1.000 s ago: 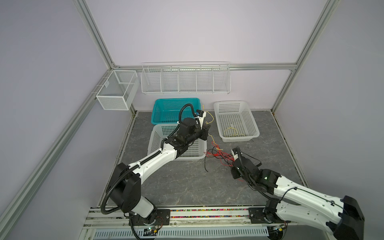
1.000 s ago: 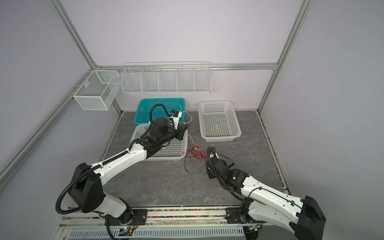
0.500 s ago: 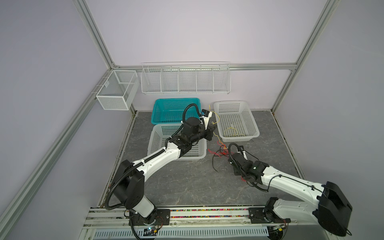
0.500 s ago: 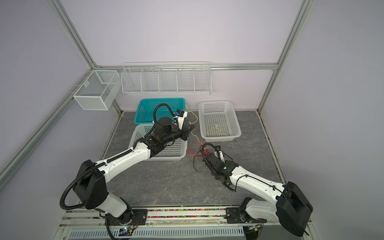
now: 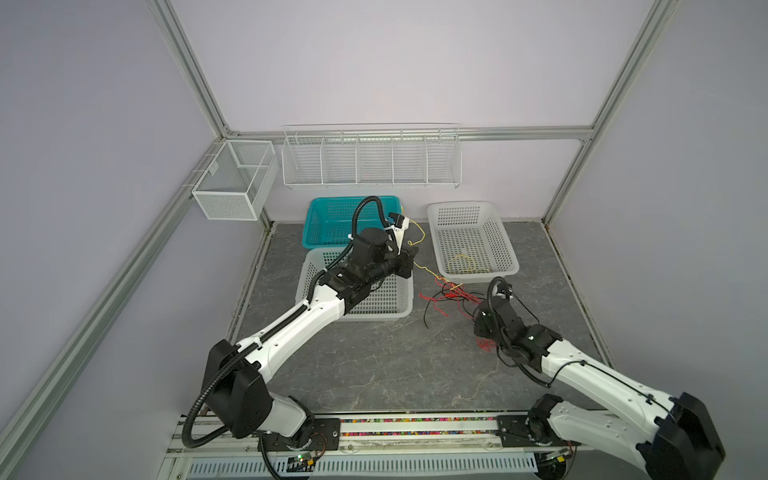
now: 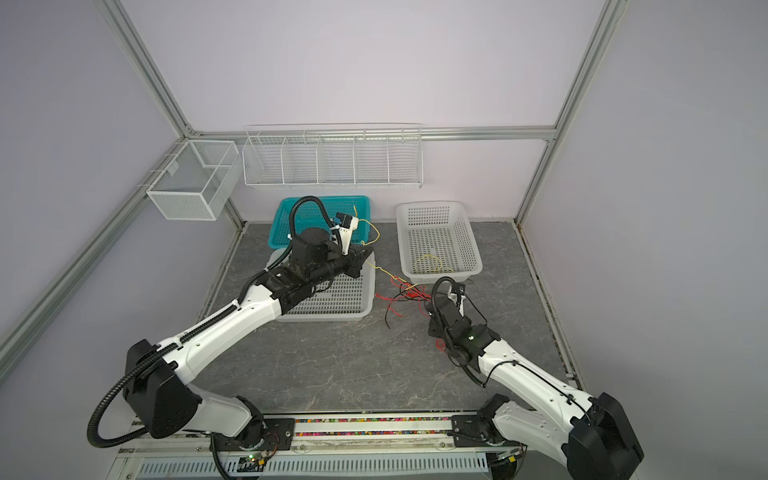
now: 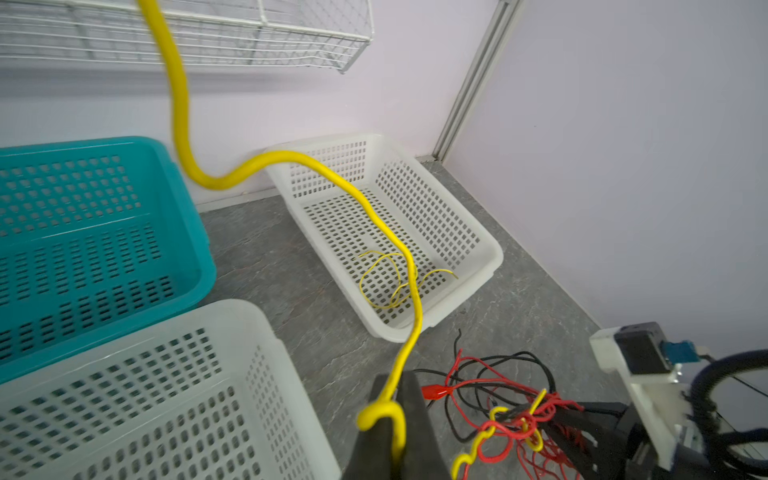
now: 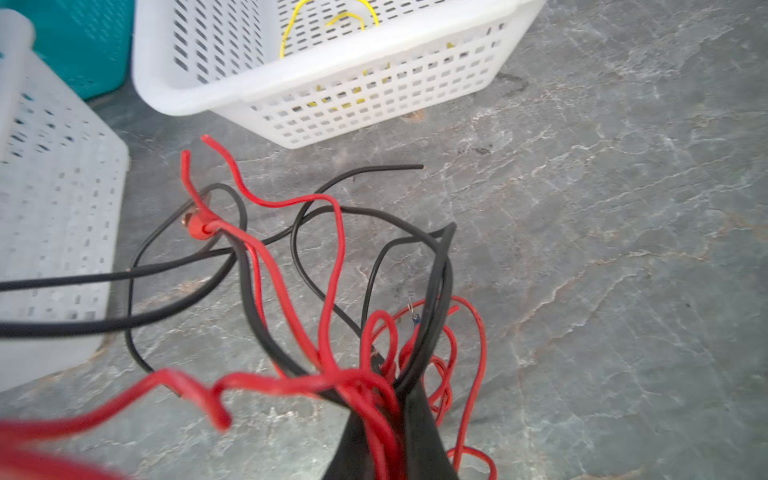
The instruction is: Untangle the cables
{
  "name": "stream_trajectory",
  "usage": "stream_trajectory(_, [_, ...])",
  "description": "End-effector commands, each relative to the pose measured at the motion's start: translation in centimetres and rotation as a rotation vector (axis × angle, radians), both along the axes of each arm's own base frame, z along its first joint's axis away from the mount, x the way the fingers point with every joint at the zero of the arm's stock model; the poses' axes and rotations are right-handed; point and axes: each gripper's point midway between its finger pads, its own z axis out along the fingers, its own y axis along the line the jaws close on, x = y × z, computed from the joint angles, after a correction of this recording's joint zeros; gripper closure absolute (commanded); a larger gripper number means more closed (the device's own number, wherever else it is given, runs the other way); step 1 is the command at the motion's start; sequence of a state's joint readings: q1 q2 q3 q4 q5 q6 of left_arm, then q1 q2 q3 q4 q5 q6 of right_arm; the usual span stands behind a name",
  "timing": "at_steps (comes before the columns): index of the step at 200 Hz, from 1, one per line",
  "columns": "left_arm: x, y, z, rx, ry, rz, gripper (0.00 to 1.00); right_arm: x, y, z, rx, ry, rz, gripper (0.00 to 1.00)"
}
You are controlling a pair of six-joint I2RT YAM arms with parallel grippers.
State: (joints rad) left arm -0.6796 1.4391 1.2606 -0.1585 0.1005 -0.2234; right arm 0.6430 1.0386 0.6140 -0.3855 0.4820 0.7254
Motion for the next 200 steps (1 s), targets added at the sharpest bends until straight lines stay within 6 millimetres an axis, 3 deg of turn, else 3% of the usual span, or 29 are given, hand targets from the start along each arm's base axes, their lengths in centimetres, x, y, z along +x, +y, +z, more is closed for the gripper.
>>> stream_trajectory(1, [3.5, 10.4, 10.4, -0.086, -0.255, 0.385, 1.00, -5.0, -6.7, -5.4, -0.224, 0.243, -0.131, 0.94])
stream_trajectory(20, [3.0, 11.0, 10.5, -0.085, -0.265, 0.385, 1.00, -4.9, -6.4, -5.3, -0.220, 0.245, -0.113, 0.94])
stream_trajectory(37, [2.0, 9.2, 10.3, -0.117, -0.266, 0.268, 1.00, -4.3, -4.9, -4.8, -0.192, 0.225, -0.030, 0.94])
stream_trajectory(57, [0.7, 6.9, 9.8, -0.163, -0.267, 0.142, 1.00, -4.1, -4.7, -3.8, -0.200, 0.211, -0.014, 0.94])
stream_trajectory(79, [0.6, 5.9, 9.0, -0.144, -0.257, 0.121, 1.00, -4.0, -4.8, -3.1, -0.216, 0.209, -0.008, 0.94])
stream_trajectory(111, [-0.2, 4.1, 8.2, -0.142, -0.248, 0.053, 1.00, -3.4, -3.3, -1.7, -0.179, 0.169, 0.062, 0.94])
stream_trajectory(154, [-1.5, 0.1, 6.1, -0.079, -0.234, -0.042, 1.00, -2.6, 1.4, 1.0, -0.060, 0.046, 0.255, 0.94])
stream_trajectory(165, [-1.2, 0.0, 5.6, -0.075, -0.220, -0.027, 1.00, -2.4, 1.1, 1.5, -0.058, 0.030, 0.233, 0.94])
stream_trajectory(200, [-0.1, 1.3, 5.2, -0.035, -0.213, 0.065, 1.00, -2.7, -2.5, 0.8, -0.193, 0.075, 0.081, 0.94])
